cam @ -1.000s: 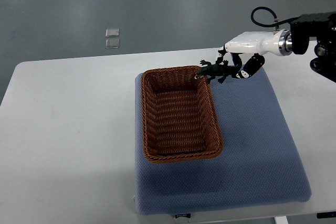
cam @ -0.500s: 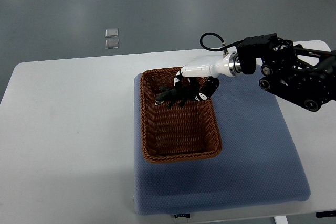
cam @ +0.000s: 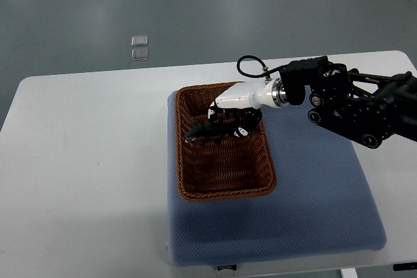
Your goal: Place crocodile in brown basket with right hand
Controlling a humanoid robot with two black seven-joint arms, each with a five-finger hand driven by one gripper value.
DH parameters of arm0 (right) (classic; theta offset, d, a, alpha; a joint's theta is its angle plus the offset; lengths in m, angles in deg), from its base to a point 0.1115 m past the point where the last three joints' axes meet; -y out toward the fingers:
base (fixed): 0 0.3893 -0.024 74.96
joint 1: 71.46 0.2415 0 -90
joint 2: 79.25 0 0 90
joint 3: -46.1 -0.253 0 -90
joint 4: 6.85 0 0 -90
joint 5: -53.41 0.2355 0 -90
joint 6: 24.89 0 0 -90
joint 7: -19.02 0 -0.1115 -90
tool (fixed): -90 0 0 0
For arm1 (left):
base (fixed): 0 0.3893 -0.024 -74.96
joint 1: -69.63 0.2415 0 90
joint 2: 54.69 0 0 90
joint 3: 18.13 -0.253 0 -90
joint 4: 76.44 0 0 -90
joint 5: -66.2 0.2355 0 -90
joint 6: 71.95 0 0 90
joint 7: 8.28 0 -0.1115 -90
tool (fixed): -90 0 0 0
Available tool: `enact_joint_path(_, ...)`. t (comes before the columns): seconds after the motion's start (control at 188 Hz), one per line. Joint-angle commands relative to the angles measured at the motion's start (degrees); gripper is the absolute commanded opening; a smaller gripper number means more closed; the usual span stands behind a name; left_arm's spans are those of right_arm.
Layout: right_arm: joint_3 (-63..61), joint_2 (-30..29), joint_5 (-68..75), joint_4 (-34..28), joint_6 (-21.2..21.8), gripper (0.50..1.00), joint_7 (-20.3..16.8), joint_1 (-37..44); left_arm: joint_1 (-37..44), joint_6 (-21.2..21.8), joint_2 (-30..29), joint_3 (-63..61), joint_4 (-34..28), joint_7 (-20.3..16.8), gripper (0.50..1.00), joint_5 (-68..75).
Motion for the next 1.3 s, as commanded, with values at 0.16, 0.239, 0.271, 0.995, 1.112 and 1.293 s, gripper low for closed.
enact_joint_path(0.16,0.03,0.04,0.14,0.55,-0.12,0.752,0.00,-0.03,-0.01,0.00,0.00,0.00,0.00,-0.01,1.000,0.00)
enact_joint_path(0.239,0.03,0.04,0.23,0.55,-0.12,0.791,0.00,-0.03,-0.01,0.00,0.00,0.00,0.00,-0.01,1.000,0.00)
enact_joint_path(0.271,0.03,0.13,0.23,0.55,-0.03,0.799,0.00,-0.03,-0.01,0.00,0.00,0.00,0.00,-0.01,1.000,0.00)
enact_joint_path(0.995,-16.41,5.05,17.55,0.55,-0.03,0.913,0.61,1.11,-0.01,0.00,0.00,0.00,0.00,-0.01,1.000,0.00)
enact_joint_path(1.112,-23.09,6.90,30.38,1.60,-1.18,0.913,0.61,-1.08,-0.01,0.00,0.00,0.00,0.00,-0.01,1.000,0.00)
enact_joint_path(1.293,-32.40,6.20,50.06,7.58,-4.16,0.913,0.79,-5.92,-0.01,0.00,0.00,0.00,0.00,-0.01,1.000,0.00)
